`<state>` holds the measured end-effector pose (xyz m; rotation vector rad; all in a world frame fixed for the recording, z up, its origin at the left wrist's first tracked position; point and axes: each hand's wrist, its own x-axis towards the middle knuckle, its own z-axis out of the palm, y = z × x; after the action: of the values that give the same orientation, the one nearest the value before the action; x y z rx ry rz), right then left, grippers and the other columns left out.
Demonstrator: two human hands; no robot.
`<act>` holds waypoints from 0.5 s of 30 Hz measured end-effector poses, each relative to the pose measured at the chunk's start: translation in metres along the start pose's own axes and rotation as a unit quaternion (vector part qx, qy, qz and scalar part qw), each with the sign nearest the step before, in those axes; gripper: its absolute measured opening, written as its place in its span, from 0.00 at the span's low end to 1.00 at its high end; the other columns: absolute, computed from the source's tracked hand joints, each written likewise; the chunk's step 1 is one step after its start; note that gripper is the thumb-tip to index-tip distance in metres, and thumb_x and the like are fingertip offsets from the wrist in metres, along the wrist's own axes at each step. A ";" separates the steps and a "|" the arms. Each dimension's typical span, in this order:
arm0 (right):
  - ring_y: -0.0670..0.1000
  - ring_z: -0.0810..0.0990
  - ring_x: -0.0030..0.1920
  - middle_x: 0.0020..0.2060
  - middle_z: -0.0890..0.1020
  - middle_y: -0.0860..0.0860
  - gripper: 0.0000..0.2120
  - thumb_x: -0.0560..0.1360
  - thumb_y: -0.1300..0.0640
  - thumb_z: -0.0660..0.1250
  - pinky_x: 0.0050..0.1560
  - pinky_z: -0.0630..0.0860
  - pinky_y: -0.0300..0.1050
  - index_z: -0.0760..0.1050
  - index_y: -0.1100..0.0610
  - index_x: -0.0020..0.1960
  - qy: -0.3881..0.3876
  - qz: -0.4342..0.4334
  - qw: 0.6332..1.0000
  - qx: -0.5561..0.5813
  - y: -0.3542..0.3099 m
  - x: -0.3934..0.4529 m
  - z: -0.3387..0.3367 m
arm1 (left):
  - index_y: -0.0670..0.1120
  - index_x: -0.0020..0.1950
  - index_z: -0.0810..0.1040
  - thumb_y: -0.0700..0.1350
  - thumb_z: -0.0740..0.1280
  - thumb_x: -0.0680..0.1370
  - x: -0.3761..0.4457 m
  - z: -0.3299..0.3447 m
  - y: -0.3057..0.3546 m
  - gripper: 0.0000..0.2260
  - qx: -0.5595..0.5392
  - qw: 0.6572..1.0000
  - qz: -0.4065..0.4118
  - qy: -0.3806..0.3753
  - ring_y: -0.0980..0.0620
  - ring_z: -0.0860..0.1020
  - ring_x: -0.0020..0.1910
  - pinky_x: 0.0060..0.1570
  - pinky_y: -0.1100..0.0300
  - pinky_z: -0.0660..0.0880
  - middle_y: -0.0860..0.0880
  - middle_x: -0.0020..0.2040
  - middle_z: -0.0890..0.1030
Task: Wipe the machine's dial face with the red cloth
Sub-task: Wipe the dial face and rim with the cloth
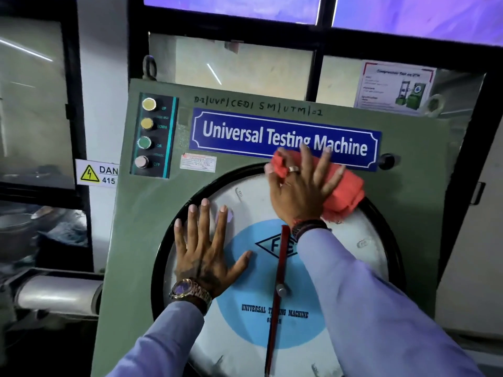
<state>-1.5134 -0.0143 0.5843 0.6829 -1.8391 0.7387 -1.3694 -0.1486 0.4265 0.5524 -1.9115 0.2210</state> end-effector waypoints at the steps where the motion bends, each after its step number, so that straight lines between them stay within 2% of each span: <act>1: 0.67 0.49 0.87 0.86 0.63 0.49 0.28 0.82 0.29 0.53 0.81 0.42 0.80 0.68 0.34 0.80 -0.005 -0.046 0.999 0.002 -0.017 -0.002 0.005 | 0.50 0.90 0.56 0.79 0.55 0.77 -0.005 0.000 -0.005 0.49 0.010 1.000 -0.004 0.001 0.36 0.48 0.89 0.85 0.31 0.46 0.40 0.91 0.47; 4: 0.67 0.52 0.87 0.87 0.62 0.49 0.27 0.84 0.34 0.54 0.81 0.45 0.80 0.65 0.35 0.82 -0.017 -0.231 0.973 -0.001 -0.061 -0.019 0.018 | 0.50 0.90 0.57 0.79 0.57 0.77 -0.020 0.001 -0.019 0.49 0.027 1.000 -0.010 0.005 0.35 0.49 0.89 0.85 0.30 0.49 0.40 0.90 0.48; 5: 0.66 0.53 0.87 0.87 0.62 0.49 0.25 0.85 0.35 0.55 0.81 0.45 0.79 0.66 0.35 0.82 -0.020 -0.261 0.965 0.000 -0.066 -0.022 0.021 | 0.50 0.90 0.58 0.79 0.57 0.77 -0.023 0.001 -0.022 0.49 0.028 1.000 -0.010 0.007 0.35 0.48 0.89 0.84 0.30 0.49 0.39 0.90 0.48; 7: 0.64 0.54 0.87 0.87 0.62 0.48 0.24 0.86 0.38 0.56 0.82 0.46 0.77 0.65 0.34 0.82 -0.024 -0.265 0.964 -0.005 -0.062 -0.022 0.023 | 0.51 0.89 0.60 0.80 0.58 0.76 -0.028 -0.003 -0.028 0.49 0.032 0.999 -0.021 -0.005 0.37 0.47 0.89 0.85 0.32 0.47 0.40 0.90 0.47; 9: 0.64 0.54 0.87 0.87 0.61 0.49 0.24 0.86 0.38 0.56 0.82 0.47 0.77 0.64 0.33 0.82 -0.007 -0.196 0.980 -0.026 -0.043 -0.015 0.018 | 0.53 0.89 0.59 0.81 0.58 0.76 -0.027 -0.007 -0.030 0.49 0.026 0.999 -0.017 -0.013 0.38 0.46 0.90 0.85 0.35 0.44 0.41 0.91 0.47; 11: 0.66 0.52 0.87 0.86 0.62 0.51 0.23 0.86 0.39 0.57 0.81 0.47 0.79 0.66 0.34 0.81 0.011 -0.106 0.994 -0.026 -0.034 -0.010 0.013 | 0.54 0.90 0.57 0.81 0.59 0.76 -0.027 -0.010 -0.033 0.49 0.022 1.000 -0.010 -0.009 0.38 0.49 0.90 0.86 0.36 0.44 0.41 0.91 0.48; 12: 0.68 0.52 0.87 0.86 0.63 0.52 0.22 0.86 0.39 0.57 0.81 0.48 0.81 0.68 0.35 0.80 0.014 -0.088 0.996 -0.021 -0.038 -0.010 0.012 | 0.54 0.90 0.55 0.81 0.59 0.76 -0.026 -0.011 -0.033 0.49 0.018 1.000 -0.006 -0.006 0.37 0.50 0.89 0.86 0.36 0.45 0.41 0.90 0.49; 13: 0.69 0.52 0.86 0.86 0.64 0.52 0.22 0.86 0.40 0.57 0.80 0.47 0.81 0.70 0.35 0.79 0.006 -0.101 0.995 -0.016 -0.050 -0.014 0.014 | 0.54 0.90 0.54 0.81 0.59 0.76 -0.026 -0.011 -0.034 0.50 0.015 1.000 -0.005 -0.003 0.37 0.51 0.89 0.86 0.36 0.46 0.40 0.90 0.50; 15: 0.68 0.53 0.86 0.85 0.65 0.52 0.21 0.85 0.38 0.57 0.81 0.46 0.80 0.73 0.36 0.77 -0.032 -0.213 0.976 -0.009 -0.079 -0.026 0.022 | 0.54 0.90 0.55 0.81 0.59 0.76 -0.027 -0.009 -0.034 0.49 0.014 1.000 -0.010 0.002 0.37 0.51 0.89 0.86 0.36 0.47 0.40 0.90 0.51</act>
<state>-1.4588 -0.0791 0.5677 1.0570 -1.6718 0.4202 -1.3377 -0.1678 0.4020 0.5893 -1.9003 0.2369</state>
